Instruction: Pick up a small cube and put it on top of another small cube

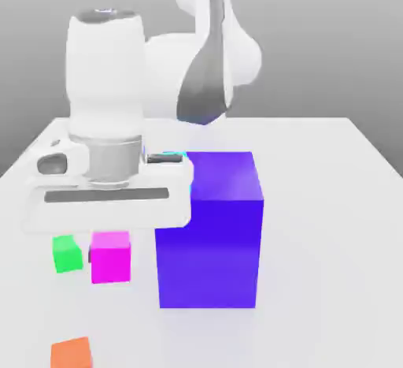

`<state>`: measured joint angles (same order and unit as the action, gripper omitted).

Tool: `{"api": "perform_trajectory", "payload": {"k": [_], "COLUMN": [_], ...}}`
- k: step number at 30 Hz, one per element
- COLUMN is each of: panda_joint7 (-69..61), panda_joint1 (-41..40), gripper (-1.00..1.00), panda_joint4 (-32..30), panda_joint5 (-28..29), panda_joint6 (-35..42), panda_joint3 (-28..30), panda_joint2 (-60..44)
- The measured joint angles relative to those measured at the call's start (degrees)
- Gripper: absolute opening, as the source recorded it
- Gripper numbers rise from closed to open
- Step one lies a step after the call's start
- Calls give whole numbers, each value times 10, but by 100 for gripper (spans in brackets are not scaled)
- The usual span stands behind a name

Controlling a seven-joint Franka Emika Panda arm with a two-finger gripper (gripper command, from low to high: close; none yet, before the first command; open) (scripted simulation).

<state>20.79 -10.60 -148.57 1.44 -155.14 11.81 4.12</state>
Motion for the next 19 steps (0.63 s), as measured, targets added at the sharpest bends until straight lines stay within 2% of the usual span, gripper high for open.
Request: {"api": "perform_trajectory", "payload": {"k": [10,13,16,17,19], "panda_joint7": [79,52,2,-10,-10], "panda_joint1": [-137,-126,-132,-137,-137], "gripper": [-100,-100,-100,100,100], "panda_joint4": [-123,-126,-124,-124,-124], "panda_joint5": [40,-1,-72,-89,-89], "panda_joint6": [5,-42,-96,-108,-108], "panda_joint3": [90,96,75,67,67], "panda_joint2": [31,-20,-81,-95,-95]}}
